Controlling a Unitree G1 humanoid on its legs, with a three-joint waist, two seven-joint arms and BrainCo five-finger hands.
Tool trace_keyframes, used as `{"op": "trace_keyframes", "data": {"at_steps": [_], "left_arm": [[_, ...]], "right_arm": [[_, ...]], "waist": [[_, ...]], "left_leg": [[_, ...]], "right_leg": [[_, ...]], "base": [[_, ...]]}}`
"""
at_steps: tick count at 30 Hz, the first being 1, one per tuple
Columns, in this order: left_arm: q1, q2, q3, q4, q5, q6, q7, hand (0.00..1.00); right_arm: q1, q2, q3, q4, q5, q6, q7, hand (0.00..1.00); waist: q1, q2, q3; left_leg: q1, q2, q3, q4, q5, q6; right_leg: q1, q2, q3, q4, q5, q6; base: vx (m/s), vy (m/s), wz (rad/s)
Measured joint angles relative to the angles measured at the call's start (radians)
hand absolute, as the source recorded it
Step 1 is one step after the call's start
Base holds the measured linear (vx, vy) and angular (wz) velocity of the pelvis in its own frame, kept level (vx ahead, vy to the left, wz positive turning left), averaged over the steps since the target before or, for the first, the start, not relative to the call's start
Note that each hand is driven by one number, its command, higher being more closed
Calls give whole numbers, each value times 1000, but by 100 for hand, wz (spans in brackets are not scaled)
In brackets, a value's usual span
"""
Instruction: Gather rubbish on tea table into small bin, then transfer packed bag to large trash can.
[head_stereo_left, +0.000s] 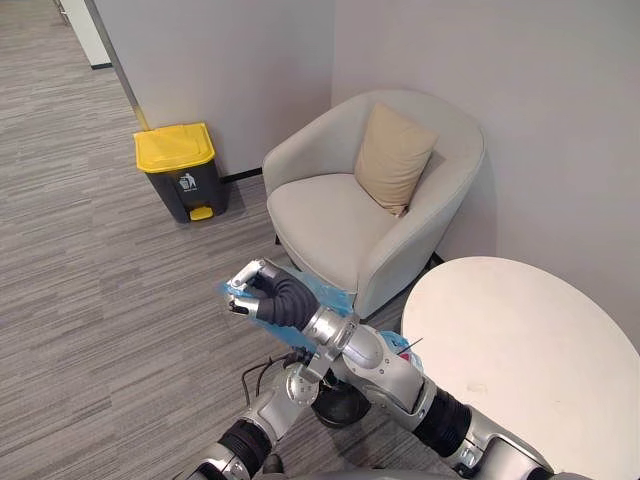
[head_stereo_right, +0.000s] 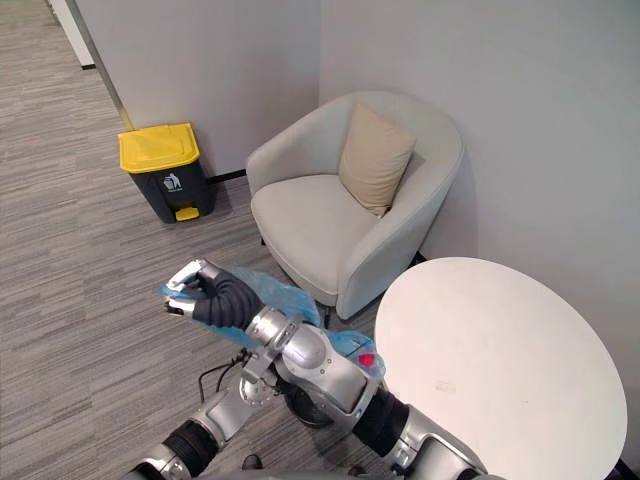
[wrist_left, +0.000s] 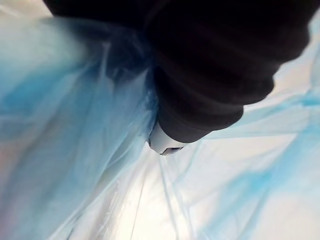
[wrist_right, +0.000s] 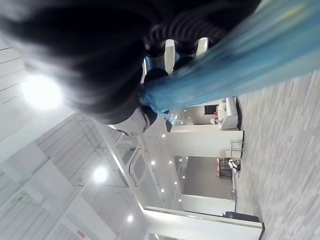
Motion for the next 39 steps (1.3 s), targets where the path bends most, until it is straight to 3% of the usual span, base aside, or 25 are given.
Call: {"op": "trace_keyframes", "data": {"at_steps": [4, 14, 24, 33, 39], "left_arm": [[1, -12, 37, -6, -18, 0, -4, 100], [45, -21, 115, -72, -55, -2, -4, 100], [116, -9, 245, -84, -55, -2, 0, 100], [168, 18, 348, -84, -86, -2, 0, 100], [196, 30, 422, -84, -113, -2, 1, 100]], "right_arm": [[41, -1, -24, 5, -52, 0, 1, 0], [157, -42, -124, 5, -314, -20, -15, 0], [268, -144, -266, -81, -601, -58, -68, 0], [297, -244, -365, -182, -689, -102, -99, 0], [348, -299, -457, -227, -669, -119, -108, 0]], "waist": [[1, 0, 0], [-1, -1, 0], [-1, -7, 4], [-1, -24, 14], [-1, -24, 15]], "left_leg": [[0, -1, 0, -3, 0, 0], [2, -1, -1, -4, 0, 0], [6, -1, 2, -6, 0, 0], [10, 0, 8, -9, -1, 0], [10, 0, 9, -9, -1, 0]], "right_leg": [[-1, -1, 0, 0, -1, 2], [0, -1, 0, 4, -4, 3], [-1, -1, 2, 7, -6, 4], [-2, -1, 8, 7, -6, 4], [-2, -1, 10, 6, -6, 4]], "base": [[0, 0, 0], [0, 0, 0], [0, 0, 0], [0, 0, 0], [0, 0, 0]]}}
